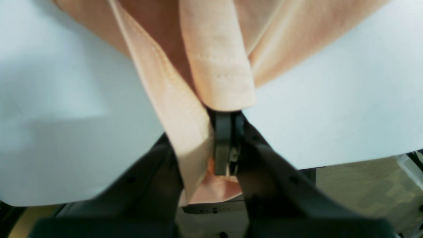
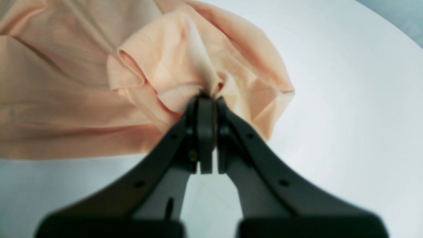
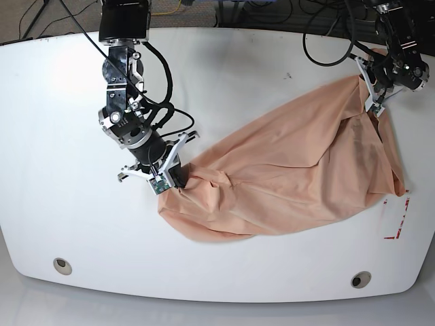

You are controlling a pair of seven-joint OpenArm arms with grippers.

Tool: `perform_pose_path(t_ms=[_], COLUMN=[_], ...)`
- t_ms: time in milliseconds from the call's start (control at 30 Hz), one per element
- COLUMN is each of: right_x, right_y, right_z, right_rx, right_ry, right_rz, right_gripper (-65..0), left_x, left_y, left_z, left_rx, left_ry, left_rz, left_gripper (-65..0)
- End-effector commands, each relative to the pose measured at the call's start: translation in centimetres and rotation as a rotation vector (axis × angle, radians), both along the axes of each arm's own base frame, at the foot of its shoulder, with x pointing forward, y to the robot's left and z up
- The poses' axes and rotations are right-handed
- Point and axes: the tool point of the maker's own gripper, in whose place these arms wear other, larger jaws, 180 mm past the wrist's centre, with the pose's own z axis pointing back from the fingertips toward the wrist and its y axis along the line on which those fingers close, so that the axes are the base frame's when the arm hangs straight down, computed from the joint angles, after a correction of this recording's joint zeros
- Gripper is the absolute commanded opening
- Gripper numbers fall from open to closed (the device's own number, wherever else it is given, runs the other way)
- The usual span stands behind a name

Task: Layout the t-shirt on the table in an organized manner, then fold the t-shirt properly
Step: 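Drag the grasped fabric with the right gripper away from the left gripper, then lift the peach t-shirt high with both grippers and swing it forward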

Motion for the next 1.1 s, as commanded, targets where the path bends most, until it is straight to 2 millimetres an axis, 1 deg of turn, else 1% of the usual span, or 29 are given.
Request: perform_pose_path(t_ms=[0, 167, 267, 300, 433, 567, 733, 833, 900, 1033, 1067], right_x=[0.9, 1.0, 0.6, 0.5, 0.2, -0.4, -1.0, -1.5, -1.8, -1.9, -2.1], right_y=[0.0, -2.1, -2.8, -3.0, -3.9, -4.2, -4.9, -5.5, -6.1, -7.4, -7.6], right_z=[2.1, 3.1, 3.3, 3.8, 4.6, 5.2, 6.0, 5.5, 5.5, 6.3, 6.1], right_rx=[0.026, 0.03, 0.023, 0.016, 0.002, 0.03, 0.054, 0.044, 0.044, 0.035, 0.033], right_ry=[-0.068, -0.094, -0.093, -0.103, -0.108, -0.113, -0.132, -0.114, -0.112, -0.134, -0.13], right_rz=[-0.005, -0.067, -0.087, -0.093, -0.117, -0.123, -0.144, -0.161, -0.176, -0.209, -0.215], right_gripper=[-65.0, -65.0, -65.0, -65.0, -65.0, -65.0, -65.0, -65.0, -65.0, -65.0, -65.0], left_x=[-0.6, 0.9, 2.0, 2.5, 3.8, 5.7, 8.5, 9.8, 10.9, 12.9, 13.2], left_y=[0.0, -0.2, -0.4, -0.4, -0.5, -0.5, -0.6, -0.8, -0.6, -0.3, -0.3], left_z=[0.2, 2.3, 3.4, 3.9, 5.0, 6.2, 8.1, 9.0, 9.9, 11.8, 12.2], left_rx=[0.018, 0.045, 0.06, 0.065, 0.075, 0.08, 0.082, 0.076, 0.078, 0.082, 0.083], left_ry=[0.022, -0.056, -0.102, -0.123, -0.169, -0.224, -0.307, -0.345, -0.382, -0.451, -0.462], left_rz=[-0.008, -0.035, -0.048, -0.052, -0.059, -0.06, -0.057, -0.052, -0.043, -0.029, -0.027], left_gripper=[-65.0, -65.0, -65.0, -65.0, -65.0, -65.0, -65.0, -65.0, -65.0, -65.0, -65.0])
